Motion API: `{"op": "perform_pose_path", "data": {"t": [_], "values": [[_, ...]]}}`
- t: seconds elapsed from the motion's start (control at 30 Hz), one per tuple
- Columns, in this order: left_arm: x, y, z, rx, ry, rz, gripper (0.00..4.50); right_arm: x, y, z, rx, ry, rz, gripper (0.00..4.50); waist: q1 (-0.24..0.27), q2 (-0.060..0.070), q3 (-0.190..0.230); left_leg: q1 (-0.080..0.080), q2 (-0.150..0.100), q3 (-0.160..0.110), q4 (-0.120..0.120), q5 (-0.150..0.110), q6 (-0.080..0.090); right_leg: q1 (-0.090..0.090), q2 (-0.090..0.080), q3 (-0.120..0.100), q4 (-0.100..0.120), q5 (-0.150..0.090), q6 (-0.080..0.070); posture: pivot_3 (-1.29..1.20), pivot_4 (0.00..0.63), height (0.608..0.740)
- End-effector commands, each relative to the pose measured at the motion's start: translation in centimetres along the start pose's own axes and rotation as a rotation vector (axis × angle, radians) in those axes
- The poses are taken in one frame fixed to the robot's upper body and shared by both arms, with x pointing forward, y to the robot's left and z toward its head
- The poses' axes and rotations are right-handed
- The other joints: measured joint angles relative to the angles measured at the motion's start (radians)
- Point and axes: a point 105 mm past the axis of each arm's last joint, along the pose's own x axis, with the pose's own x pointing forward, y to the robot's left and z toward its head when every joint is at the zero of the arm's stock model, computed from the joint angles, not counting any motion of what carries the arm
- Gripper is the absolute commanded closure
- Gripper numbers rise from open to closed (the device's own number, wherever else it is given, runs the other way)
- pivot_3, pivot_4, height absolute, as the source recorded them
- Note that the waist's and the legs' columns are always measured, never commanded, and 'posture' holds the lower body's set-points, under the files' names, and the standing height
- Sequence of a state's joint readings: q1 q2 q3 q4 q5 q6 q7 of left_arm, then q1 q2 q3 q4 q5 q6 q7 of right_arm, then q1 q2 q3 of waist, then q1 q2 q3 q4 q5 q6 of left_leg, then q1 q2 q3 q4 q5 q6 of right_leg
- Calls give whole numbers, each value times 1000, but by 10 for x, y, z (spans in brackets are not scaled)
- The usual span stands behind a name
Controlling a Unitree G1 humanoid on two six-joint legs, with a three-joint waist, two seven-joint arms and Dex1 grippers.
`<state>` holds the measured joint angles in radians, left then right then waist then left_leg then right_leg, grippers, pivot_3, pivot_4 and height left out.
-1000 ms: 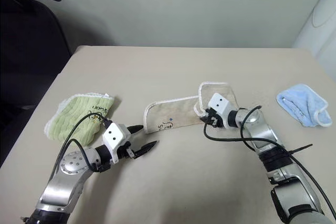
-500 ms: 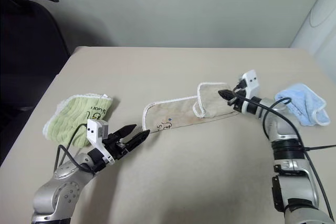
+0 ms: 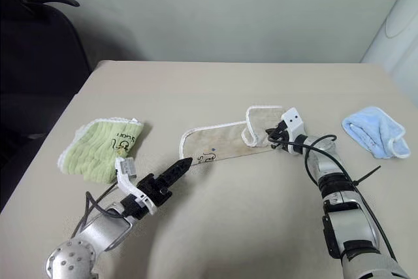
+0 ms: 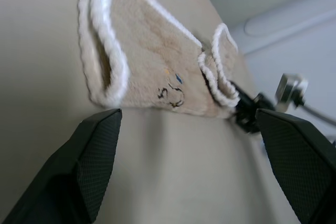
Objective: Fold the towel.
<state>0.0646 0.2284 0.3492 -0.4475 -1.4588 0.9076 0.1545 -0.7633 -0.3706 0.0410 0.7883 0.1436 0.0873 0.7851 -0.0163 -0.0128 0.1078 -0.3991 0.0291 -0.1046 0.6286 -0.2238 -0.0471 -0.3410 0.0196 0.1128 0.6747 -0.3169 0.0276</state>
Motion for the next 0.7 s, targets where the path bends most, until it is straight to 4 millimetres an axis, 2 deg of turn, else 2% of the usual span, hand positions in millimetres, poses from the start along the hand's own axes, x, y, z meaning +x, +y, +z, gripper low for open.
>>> {"op": "perform_pose_path", "data": {"t": [0.03, 0.23, 0.43, 0.57, 0.7], "values": [[17, 2, 3, -141, -9, 82, 9, 4, -2, 19, -3, -76, -15, 4500, 2, 0, 0, 0, 0, 0, 0, 0, -1, 0, 0, 0, 0, 0, 0, 0, 150, 740], [51, 21, 13, -194, -15, 289, 9, 6, 0, 29, 6, -126, -19, 4500, 9, 1, 0, 0, 0, 0, 0, 0, -1, 1, 0, 0, 0, 0, 0, 0, 150, 740], [69, 26, 13, -180, 18, 354, 9, 3, -2, 37, -2, -160, -40, 4500, 22, 2, 1, 2, -1, 0, 1, 0, 0, 4, 0, -1, 0, 0, 0, 0, 150, 740], [68, 28, 21, -141, -22, 375, 927, -3, -6, 40, -8, -176, -59, 4500, 23, 2, 1, 6, -1, 0, 0, 0, 0, 7, 0, -1, -1, 0, 0, 0, 150, 740], [65, 26, 30, -119, -74, 363, 2443, -11, -10, 42, -3, -193, -74, 4500, 22, 3, 1, 7, -1, 1, 0, 0, -1, 7, 2, 0, -2, 0, 0, 0, 150, 740]]}}
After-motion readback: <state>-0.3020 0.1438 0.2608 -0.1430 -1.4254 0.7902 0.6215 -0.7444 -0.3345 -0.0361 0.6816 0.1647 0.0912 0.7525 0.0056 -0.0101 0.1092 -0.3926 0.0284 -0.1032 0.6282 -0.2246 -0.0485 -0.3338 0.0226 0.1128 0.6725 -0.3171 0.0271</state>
